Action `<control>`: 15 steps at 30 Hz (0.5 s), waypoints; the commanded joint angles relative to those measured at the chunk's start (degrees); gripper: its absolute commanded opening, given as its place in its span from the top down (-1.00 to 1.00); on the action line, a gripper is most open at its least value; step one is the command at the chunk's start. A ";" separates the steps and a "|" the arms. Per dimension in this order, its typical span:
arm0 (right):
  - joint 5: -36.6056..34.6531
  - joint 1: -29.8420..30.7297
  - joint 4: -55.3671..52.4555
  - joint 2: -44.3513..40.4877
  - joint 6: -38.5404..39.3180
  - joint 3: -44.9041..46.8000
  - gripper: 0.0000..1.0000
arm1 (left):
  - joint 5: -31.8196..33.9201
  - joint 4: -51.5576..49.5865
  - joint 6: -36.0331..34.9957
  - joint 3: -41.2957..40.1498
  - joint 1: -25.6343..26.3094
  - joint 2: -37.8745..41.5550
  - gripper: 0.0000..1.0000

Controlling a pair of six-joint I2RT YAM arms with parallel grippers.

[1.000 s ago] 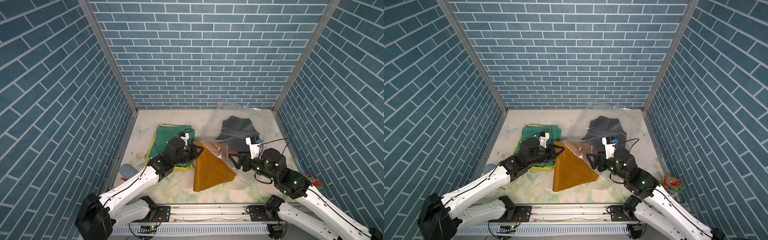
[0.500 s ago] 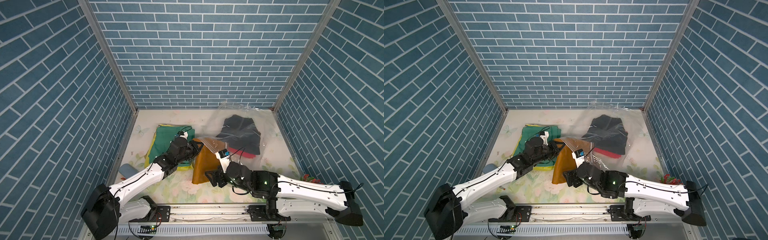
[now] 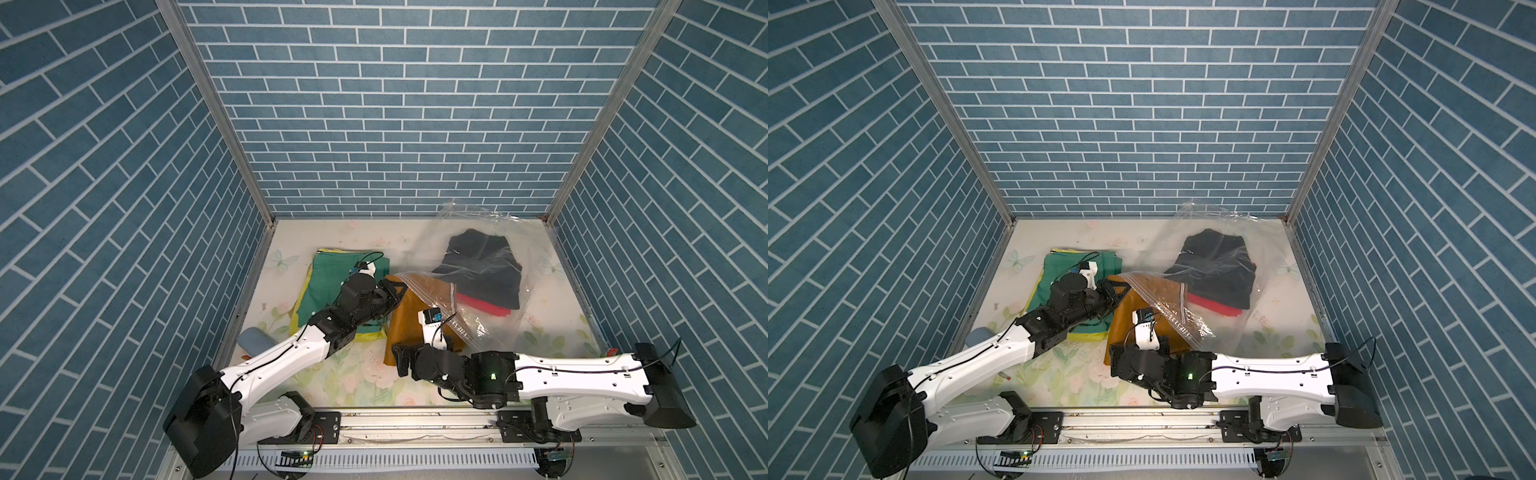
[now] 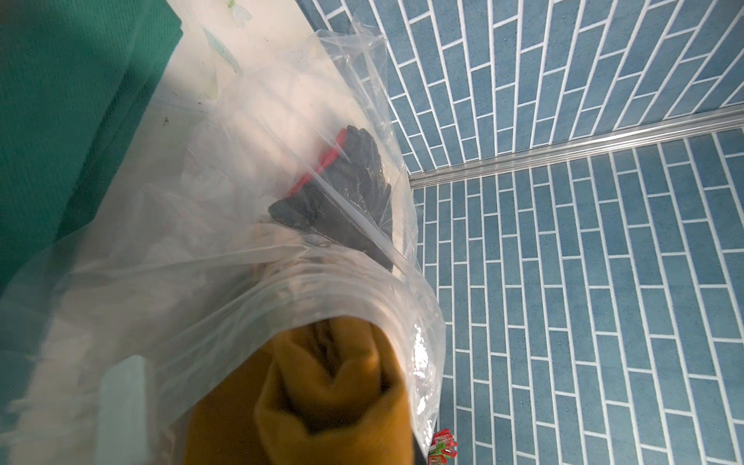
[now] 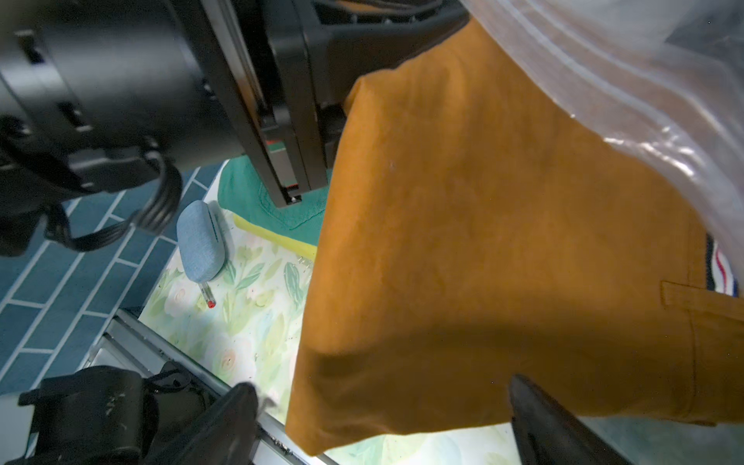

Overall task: Take the trousers out of the vacuum bag
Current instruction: Take out the trousers from the vacuum bag.

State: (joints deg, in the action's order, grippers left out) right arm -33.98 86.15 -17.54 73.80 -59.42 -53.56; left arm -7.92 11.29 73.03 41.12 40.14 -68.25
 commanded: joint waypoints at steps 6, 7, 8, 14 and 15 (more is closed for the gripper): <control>-3.05 0.24 -0.75 7.55 -3.06 -6.06 -0.99 | 3.19 8.93 0.40 0.73 -0.55 0.83 1.00; -3.20 0.25 -0.77 8.24 -3.12 -6.40 -0.99 | 3.09 8.95 0.44 0.71 -0.48 0.88 1.00; -3.23 0.23 -1.18 9.17 -3.47 -6.81 -0.99 | 3.09 9.10 0.44 0.63 -0.50 0.87 1.00; -4.15 0.16 -2.97 12.99 -5.35 -7.45 -0.97 | 2.83 9.82 0.77 0.10 -0.50 1.33 1.00; -4.65 0.16 -3.63 13.58 -5.81 -7.38 -0.96 | 2.83 10.09 0.84 0.01 -0.50 1.34 1.00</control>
State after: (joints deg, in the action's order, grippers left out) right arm -36.16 86.15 -18.55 85.84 -62.61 -59.64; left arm -7.92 12.43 74.02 40.77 40.14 -68.25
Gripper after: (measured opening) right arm 0.984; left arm 0.162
